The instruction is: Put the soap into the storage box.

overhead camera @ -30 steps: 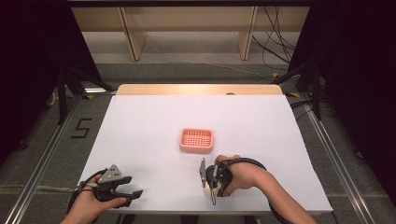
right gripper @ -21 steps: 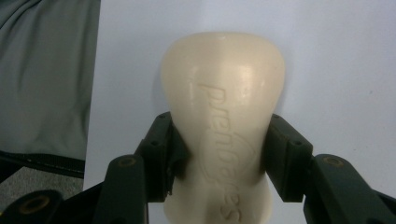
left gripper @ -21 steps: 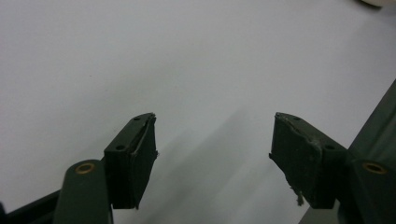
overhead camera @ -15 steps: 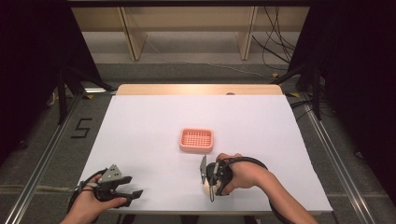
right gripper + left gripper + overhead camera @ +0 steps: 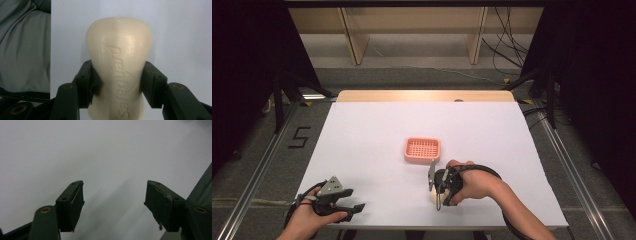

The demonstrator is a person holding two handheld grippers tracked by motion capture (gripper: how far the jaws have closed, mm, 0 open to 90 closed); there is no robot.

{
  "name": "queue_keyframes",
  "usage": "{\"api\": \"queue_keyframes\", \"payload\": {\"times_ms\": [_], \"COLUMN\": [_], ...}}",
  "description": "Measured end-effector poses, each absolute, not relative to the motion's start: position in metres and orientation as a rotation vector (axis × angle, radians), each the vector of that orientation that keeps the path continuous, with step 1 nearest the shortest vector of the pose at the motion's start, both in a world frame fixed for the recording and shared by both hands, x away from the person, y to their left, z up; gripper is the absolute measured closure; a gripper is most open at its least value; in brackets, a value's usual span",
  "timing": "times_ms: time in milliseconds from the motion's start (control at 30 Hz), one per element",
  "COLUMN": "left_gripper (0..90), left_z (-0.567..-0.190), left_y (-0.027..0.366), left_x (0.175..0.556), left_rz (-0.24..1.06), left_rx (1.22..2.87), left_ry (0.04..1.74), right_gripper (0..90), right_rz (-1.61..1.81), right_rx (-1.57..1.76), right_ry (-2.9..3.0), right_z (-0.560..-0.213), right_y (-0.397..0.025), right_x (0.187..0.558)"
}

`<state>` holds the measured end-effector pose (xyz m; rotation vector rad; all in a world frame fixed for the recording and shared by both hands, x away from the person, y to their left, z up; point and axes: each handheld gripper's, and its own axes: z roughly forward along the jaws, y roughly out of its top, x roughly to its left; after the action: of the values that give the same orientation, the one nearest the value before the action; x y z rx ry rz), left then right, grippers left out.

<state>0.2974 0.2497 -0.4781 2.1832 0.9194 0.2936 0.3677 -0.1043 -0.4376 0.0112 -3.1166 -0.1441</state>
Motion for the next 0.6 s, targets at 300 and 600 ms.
{"api": "queue_keyframes", "payload": {"times_ms": [300,600], "left_gripper": [30.8,30.9], "left_z": [-0.4778,-0.478], "left_y": [0.2496,0.2495], "left_x": [0.2973,0.2973], "left_rz": [0.293,0.292], "left_rx": [2.183,2.185], "left_ry": [0.918,0.917], "right_gripper": [50.6,50.6], "right_rz": [-0.174,-0.259], "right_rx": [-0.052,-0.039], "right_ry": [-3.13,-3.137], "right_z": [-0.4329,-0.4307], "right_y": [-0.1041,-0.1035], "right_x": [0.3715,0.3772]}}
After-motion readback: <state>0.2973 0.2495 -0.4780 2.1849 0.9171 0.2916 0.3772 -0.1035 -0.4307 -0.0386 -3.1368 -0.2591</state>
